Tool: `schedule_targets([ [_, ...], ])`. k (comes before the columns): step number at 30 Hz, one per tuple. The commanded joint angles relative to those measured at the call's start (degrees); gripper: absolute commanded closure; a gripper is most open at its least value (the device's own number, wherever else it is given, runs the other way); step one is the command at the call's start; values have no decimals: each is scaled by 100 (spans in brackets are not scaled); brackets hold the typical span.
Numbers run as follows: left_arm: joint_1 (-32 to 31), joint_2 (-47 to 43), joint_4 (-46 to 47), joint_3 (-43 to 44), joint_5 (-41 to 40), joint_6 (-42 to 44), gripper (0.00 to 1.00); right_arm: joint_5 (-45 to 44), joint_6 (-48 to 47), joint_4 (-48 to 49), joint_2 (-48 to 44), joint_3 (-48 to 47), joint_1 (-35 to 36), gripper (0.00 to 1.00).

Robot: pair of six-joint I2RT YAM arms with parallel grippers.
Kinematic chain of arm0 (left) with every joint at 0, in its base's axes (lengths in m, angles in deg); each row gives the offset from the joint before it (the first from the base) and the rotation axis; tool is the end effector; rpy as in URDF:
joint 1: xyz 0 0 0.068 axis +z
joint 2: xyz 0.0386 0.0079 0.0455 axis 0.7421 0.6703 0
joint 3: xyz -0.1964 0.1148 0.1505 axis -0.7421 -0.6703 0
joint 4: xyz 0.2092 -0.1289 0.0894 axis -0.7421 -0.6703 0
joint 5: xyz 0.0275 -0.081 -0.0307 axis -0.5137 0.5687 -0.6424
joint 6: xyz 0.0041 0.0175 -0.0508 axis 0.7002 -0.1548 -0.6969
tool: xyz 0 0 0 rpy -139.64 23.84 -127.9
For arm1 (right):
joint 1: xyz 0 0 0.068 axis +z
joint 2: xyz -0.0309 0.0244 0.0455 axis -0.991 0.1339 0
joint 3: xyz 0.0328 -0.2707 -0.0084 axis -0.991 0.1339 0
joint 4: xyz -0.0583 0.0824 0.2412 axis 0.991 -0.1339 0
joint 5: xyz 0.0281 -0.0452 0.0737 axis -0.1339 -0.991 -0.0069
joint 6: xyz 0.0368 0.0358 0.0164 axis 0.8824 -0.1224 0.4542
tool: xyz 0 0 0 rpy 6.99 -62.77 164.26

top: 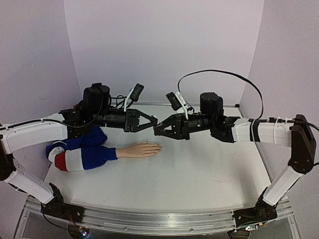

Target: Paint the nails

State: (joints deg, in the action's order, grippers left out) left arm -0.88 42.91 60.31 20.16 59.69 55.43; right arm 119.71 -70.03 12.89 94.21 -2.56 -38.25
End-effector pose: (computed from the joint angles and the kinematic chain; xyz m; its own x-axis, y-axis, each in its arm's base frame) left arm 0.1931 -0.2514 0.3403 -0.5691 0.0930 -0.8170 0.8169 0.1769 -0.5489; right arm 0.2392 0.2728 0.3154 -0.1271 0.0868 -0.9881 -0.9725 -0.2068 0.1070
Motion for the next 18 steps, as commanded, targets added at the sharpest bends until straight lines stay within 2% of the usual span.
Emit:
schedule_targets([
  [1, -25, -128, 233, 220, -302, -67, 94, -1249, -530, 56, -310, 76, 28, 100],
  [3, -25, -160, 221, 150, -500, -88, 98, -2739, -659, -33, -474, 260, 166, 100],
  [7, -25, -105, 198, 79, -771, -195, 100, -7107, -933, 358, -731, 695, 1084, 100],
  [8, -25, -82, 191, 76, -805, -233, 100, -7800, -950, 540, -738, 748, 1262, 100],
  [11, -25, -2, 181, 74, -839, -331, 100, -7998, -864, 1047, -718, 849, 1414, 100],
  [18, -27, 55, 138, 91, -814, -400, 100, -6981, -1236, 1092, -535, 669, 1462, 100],
])
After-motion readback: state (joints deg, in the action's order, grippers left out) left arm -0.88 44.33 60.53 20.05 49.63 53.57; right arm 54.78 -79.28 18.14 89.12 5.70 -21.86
